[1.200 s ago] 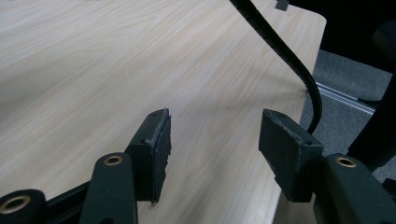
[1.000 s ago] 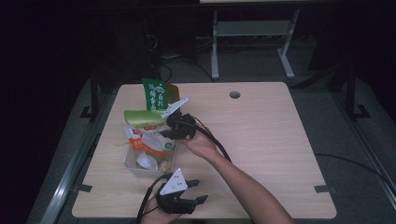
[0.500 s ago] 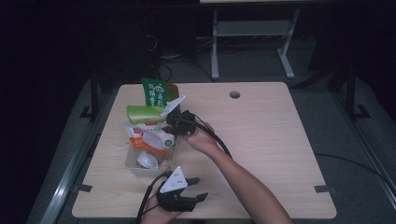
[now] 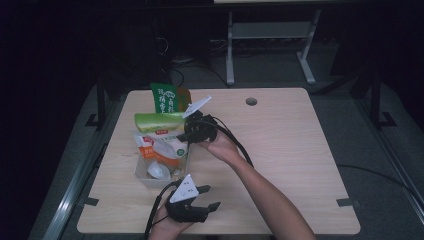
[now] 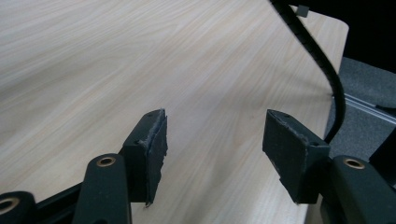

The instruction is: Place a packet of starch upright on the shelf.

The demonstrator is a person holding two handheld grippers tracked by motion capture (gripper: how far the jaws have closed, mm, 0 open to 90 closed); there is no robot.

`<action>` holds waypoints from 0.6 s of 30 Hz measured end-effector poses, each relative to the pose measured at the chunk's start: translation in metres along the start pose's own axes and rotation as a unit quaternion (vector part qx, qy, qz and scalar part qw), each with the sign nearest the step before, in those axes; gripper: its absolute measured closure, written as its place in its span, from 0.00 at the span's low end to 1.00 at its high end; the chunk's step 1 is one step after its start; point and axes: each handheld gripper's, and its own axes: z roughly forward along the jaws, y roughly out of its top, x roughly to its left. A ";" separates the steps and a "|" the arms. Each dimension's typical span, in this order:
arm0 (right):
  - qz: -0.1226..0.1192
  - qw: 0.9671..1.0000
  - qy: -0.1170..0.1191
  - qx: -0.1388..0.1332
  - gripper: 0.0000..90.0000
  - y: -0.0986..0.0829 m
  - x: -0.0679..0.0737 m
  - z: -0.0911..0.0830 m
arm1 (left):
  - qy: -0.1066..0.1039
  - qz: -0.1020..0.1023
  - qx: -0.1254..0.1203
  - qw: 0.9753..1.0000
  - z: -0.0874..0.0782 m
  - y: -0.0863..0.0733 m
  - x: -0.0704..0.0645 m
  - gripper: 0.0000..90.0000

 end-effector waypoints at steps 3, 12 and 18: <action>0.004 1.000 0.003 -0.004 0.68 -0.003 -0.001 -0.010 | 0.004 -0.004 0.001 1.000 0.001 0.000 0.001 0.42; 0.020 1.000 -0.003 -0.001 0.59 -0.018 -0.006 -0.036 | 0.009 0.000 0.002 1.000 0.003 0.002 0.003 0.40; 0.029 1.000 -0.006 -0.007 0.55 -0.027 -0.009 -0.049 | 0.010 -0.004 0.000 1.000 0.003 0.003 0.005 0.40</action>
